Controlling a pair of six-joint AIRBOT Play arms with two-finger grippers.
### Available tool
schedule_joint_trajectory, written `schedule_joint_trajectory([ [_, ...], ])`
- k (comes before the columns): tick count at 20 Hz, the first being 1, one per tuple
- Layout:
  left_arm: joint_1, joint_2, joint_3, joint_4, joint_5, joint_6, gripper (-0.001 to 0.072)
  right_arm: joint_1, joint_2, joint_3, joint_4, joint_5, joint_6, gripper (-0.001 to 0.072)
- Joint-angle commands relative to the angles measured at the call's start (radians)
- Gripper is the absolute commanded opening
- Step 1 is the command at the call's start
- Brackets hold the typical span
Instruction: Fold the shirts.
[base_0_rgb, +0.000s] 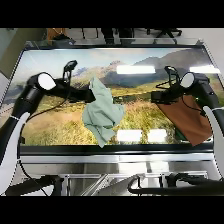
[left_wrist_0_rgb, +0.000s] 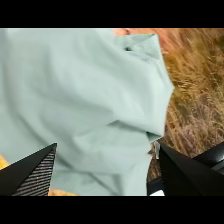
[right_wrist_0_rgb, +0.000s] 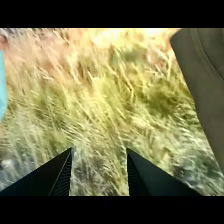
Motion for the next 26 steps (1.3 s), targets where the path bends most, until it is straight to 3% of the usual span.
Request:
schedule_joint_trajectory([
  [1, 0.122, 0.013, -0.034, -0.003, -0.163, -0.007, 0.0706, -0.079, -0.099, 0.039, 0.303, -0.01, -0.188, 0.0383],
  [5, 0.164, 0.1, -0.404, -0.096, -0.069, 0.023, 0.0706, -0.037, -0.25, 0.039, 0.439, 0.002, -0.312, 0.0412],
  [6, 0.156, 0.115, -0.499, -0.166, -0.012, 0.059, 0.0706, -0.003, -0.287, 0.039, 0.462, -0.007, -0.332, 0.0543],
  [7, 0.139, 0.123, -0.581, -0.233, 0.051, 0.086, 0.0706, 0.027, -0.318, 0.039, 0.493, -0.022, -0.354, 0.0572],
  [12, -0.032, 0.065, -0.756, -0.491, 0.319, 0.204, 0.0706, 0.142, -0.435, 0.039, 0.633, -0.151, -0.42, 0.0564],
  [15, -0.109, -0.02, -0.709, -0.505, 0.365, 0.21, 0.0706, 0.166, -0.472, 0.042, 0.67, -0.18, -0.452, 0.0542],
  [16, -0.117, -0.044, -0.684, -0.504, 0.363, 0.211, 0.0706, 0.17, -0.478, 0.043, 0.679, -0.187, -0.461, 0.0427],
  [17, -0.118, -0.063, -0.662, -0.496, 0.36, 0.211, 0.0704, 0.171, -0.482, 0.043, 0.69, -0.193, -0.477, 0.0377],
  [18, -0.118, -0.072, -0.649, -0.496, 0.36, 0.21, 0.0562, 0.171, -0.484, 0.043, 0.713, -0.193, -0.499, 0.0357],
  [19, -0.113, -0.076, -0.639, -0.493, 0.353, 0.211, 0.0307, 0.171, -0.484, 0.043, 0.729, -0.193, -0.514, 0.0345],
  [20, -0.104, -0.075, -0.634, -0.489, 0.34, 0.212, 0.0116, 0.171, -0.484, 0.046, 0.744, -0.189, -0.537, 0.02],
  [21, -0.094, -0.067, -0.634, -0.488, 0.327, 0.212, 0.0011, 0.171, -0.483, 0.052, 0.745, -0.184, -0.552, 0.0113],
  [22, -0.083, -0.053, -0.634, -0.488, 0.314, 0.231, 0.0014, 0.169, -0.481, 0.063, 0.745, -0.173, -0.567, 0.0032],
  [26, 0.035, 0.078, -0.632, -0.472, 0.264, 0.246, 0.0011, 0.128, -0.432, 0.149, 0.742, -0.121, -0.583, 0.0019],
])
